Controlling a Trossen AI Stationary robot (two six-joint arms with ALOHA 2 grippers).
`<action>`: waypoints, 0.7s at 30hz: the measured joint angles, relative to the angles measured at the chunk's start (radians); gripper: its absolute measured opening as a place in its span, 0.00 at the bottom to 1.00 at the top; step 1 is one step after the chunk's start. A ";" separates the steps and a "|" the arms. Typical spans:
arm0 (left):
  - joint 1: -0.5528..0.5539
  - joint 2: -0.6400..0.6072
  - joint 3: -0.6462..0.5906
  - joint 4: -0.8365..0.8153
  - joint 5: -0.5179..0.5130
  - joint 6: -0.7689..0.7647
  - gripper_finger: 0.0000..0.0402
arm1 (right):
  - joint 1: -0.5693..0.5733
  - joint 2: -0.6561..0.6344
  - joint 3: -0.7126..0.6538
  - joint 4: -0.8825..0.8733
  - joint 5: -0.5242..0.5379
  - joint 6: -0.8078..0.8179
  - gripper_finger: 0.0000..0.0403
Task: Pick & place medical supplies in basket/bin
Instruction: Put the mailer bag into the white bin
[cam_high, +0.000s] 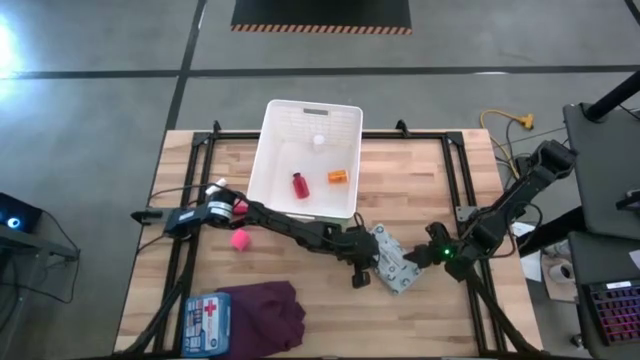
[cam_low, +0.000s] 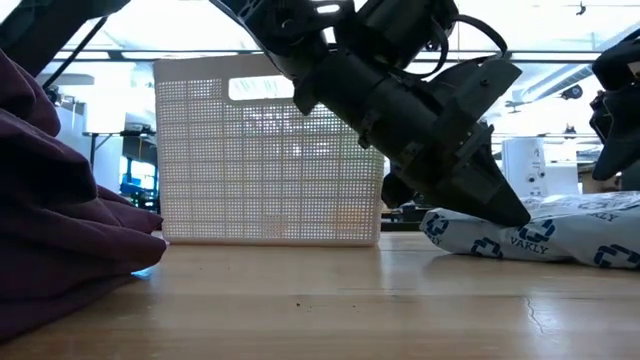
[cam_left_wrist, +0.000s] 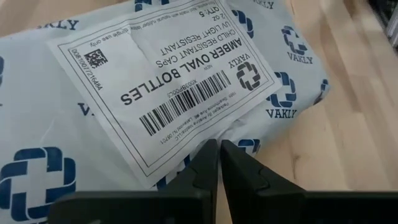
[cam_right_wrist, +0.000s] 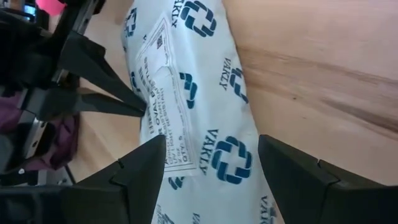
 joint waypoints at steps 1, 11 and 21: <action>0.000 0.002 0.001 0.001 0.003 -0.005 0.01 | 0.000 -0.002 -0.002 0.000 0.000 -0.001 0.61; 0.006 0.002 -0.016 0.010 0.019 -0.006 0.01 | -0.071 -0.001 -0.077 0.080 0.029 -0.016 0.61; 0.005 0.002 -0.090 0.015 0.025 -0.036 0.01 | -0.219 0.044 -0.201 0.571 -0.095 -0.278 0.61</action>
